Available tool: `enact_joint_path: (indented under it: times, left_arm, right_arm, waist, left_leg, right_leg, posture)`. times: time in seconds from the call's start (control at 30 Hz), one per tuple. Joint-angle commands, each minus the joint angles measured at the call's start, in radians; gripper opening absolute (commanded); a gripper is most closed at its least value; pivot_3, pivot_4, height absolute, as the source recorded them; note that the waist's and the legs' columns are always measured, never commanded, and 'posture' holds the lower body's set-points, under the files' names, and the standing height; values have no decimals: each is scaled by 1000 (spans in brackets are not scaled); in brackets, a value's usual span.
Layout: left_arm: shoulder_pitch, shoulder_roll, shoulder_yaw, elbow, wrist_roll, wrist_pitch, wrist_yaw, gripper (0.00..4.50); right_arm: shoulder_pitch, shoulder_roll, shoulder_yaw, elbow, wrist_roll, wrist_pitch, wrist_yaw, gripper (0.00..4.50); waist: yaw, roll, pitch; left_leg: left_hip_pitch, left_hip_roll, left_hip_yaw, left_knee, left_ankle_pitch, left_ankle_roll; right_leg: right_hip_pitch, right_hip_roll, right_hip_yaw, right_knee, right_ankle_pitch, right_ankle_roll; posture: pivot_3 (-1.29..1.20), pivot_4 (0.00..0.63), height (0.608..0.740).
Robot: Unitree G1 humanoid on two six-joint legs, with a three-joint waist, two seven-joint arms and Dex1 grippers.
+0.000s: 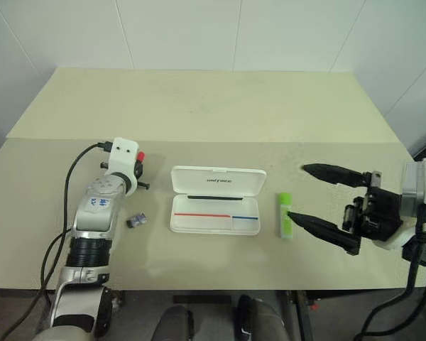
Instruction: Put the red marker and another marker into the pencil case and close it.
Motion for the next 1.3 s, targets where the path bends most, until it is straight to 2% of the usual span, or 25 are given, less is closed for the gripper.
enact_joint_path:
  times: [0.03,0.23,0.33,0.5,0.63,0.73,0.87,1.07,1.3]
  left_arm:
    - [-31,53,27,-74,-30,-39,-72,582]
    - [-29,136,75,-146,-133,-93,-241,582]
    - [-8,161,109,-212,-227,-168,-373,582]
    - [56,210,182,-389,-478,-235,-663,582]
    - [59,218,188,-399,-552,-311,-765,582]
    - [67,234,178,-398,-575,-324,-802,582]
    - [73,269,131,-386,-610,-347,-937,582]
    - [79,322,44,-326,-560,-415,-1072,582]
    - [30,287,-69,-264,-486,-495,-1096,582]
  right_arm:
    - [-41,28,70,-23,-27,-15,-20,4500]
    - [-130,108,215,33,-140,-39,-38,4500]
    - [-127,120,223,44,-151,-42,-24,4500]
    - [-81,105,205,60,-166,-52,15,4500]
    - [-52,91,189,73,-187,-62,39,4500]
    - [-33,80,180,76,-198,-64,54,4500]
    - [53,51,132,97,-235,-101,106,4500]
    - [107,55,102,101,-260,-133,117,4500]
    - [132,67,91,85,-274,-143,97,4500]
  waist:
    - [-1,-1,0]
    - [-6,-2,1]
    - [-6,-2,1]
    - [-10,-2,1]
    - [-7,-2,1]
    - [-8,-2,1]
    - [-8,-2,1]
    - [-9,-2,1]
    - [-6,-2,1]
  left_leg:
    - [0,0,0,0,0,0]
    - [-9,-1,4,1,0,-1]
    - [-10,-1,11,1,0,-1]
    - [-10,-1,12,1,0,-1]
    - [-9,-1,13,3,1,-1]
    - [-9,-1,13,3,2,-2]
    - [-9,-1,12,2,3,-2]
    - [-8,-1,13,2,3,-2]
    - [-9,-1,12,3,3,-2]
  right_leg:
    - [0,0,-1,0,0,0]
    - [-10,0,-1,1,0,0]
    - [-12,0,-2,1,0,0]
    - [-12,0,-2,1,0,0]
    - [-12,0,-2,2,0,0]
    - [-11,1,-2,3,0,0]
    - [-11,1,-1,4,0,0]
    - [-11,2,-1,4,0,0]
    - [-11,2,-1,3,0,0]
  posture:
    - [0,150,740]
    - [0,150,740]
    - [0,150,740]
    - [0,150,740]
    - [0,150,740]
    - [0,150,740]
    - [0,150,740]
    - [0,150,740]
    - [0,150,740]
